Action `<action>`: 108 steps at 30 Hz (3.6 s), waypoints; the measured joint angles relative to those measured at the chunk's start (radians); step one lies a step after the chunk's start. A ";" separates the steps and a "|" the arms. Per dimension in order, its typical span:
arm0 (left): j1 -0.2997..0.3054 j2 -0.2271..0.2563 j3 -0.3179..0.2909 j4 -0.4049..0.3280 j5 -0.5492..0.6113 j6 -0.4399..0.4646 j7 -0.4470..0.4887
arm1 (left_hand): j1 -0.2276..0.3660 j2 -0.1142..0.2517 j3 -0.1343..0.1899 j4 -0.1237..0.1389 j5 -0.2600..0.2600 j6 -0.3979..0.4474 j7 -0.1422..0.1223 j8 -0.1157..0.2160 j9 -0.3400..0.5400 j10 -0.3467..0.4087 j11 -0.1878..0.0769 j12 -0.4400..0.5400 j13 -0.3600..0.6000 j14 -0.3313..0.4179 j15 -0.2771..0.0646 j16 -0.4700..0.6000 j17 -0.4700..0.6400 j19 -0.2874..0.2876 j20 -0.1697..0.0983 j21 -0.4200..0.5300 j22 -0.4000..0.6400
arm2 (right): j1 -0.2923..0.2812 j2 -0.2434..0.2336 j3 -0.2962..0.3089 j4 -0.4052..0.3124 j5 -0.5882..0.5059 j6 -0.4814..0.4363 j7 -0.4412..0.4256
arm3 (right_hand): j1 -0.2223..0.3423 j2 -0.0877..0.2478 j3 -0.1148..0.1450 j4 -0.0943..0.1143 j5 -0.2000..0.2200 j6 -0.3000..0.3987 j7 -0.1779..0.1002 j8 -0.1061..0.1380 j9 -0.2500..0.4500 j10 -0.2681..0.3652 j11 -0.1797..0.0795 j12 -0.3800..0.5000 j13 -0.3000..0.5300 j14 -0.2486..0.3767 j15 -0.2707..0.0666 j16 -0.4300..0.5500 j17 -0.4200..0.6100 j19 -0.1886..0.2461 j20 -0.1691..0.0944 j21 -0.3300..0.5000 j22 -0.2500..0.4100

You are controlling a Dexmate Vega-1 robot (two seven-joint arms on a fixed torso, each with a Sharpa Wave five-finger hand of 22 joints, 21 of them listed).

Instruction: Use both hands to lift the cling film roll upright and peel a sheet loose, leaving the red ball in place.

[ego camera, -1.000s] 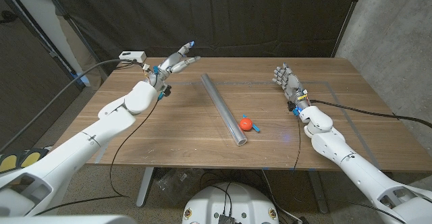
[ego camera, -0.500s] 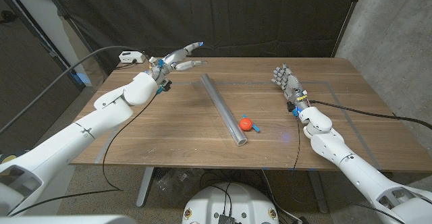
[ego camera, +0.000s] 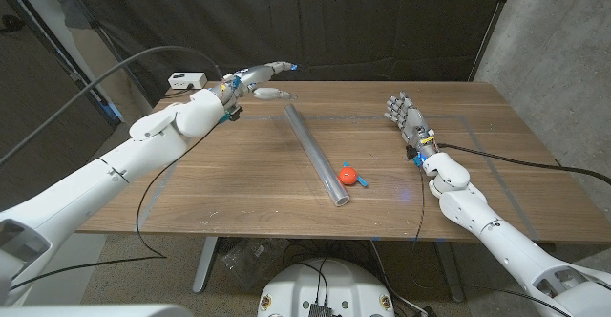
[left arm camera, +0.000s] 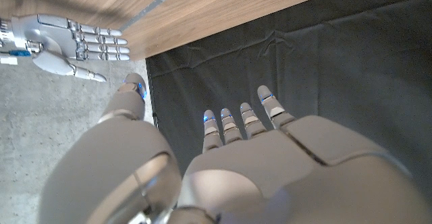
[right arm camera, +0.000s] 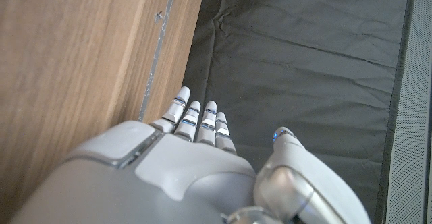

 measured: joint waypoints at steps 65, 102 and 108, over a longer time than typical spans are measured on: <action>-0.369 -0.171 0.300 0.114 0.383 -0.060 -0.581 | 0.147 -0.040 -0.043 0.026 0.051 0.218 -0.007 0.008 -0.002 0.199 -0.045 0.019 0.000 0.129 -0.011 0.017 0.003 0.077 -0.026 0.000 0.005 | 0.020 0.062 0.013 0.127 0.035 0.062 0.036 | -0.023 0.001 -0.008 0.008 -0.004 0.012 0.002 0.000 0.000 0.011 0.000 0.004 0.000 0.029 0.010 0.008 0.000 0.029 0.007 -0.023 0.000; -0.293 -0.178 0.339 0.143 0.517 -0.126 -0.497 | 0.189 -0.016 -0.057 0.031 0.067 0.180 -0.019 -0.033 0.001 0.216 -0.073 -0.003 0.005 0.125 -0.014 0.004 0.007 0.080 -0.023 -0.014 0.005 | 0.011 0.063 0.008 0.127 0.036 0.043 0.027 | -0.023 0.001 -0.008 0.008 -0.004 0.012 0.002 0.000 0.000 0.020 0.002 0.004 0.000 0.048 0.023 0.008 0.000 0.035 0.012 -0.031 0.005; -0.282 -0.180 0.344 0.140 0.541 -0.128 -0.492 | 0.196 -0.009 -0.062 0.035 0.067 0.162 -0.019 -0.039 0.005 0.201 -0.067 -0.011 0.005 0.125 -0.014 0.000 0.007 0.080 -0.023 -0.017 0.005 | 0.002 0.060 0.010 0.123 0.041 0.042 0.028 | -0.023 0.001 -0.008 0.008 -0.004 0.012 0.002 0.000 0.000 0.020 0.002 0.004 0.000 0.048 0.023 0.008 0.000 0.039 0.007 -0.037 0.005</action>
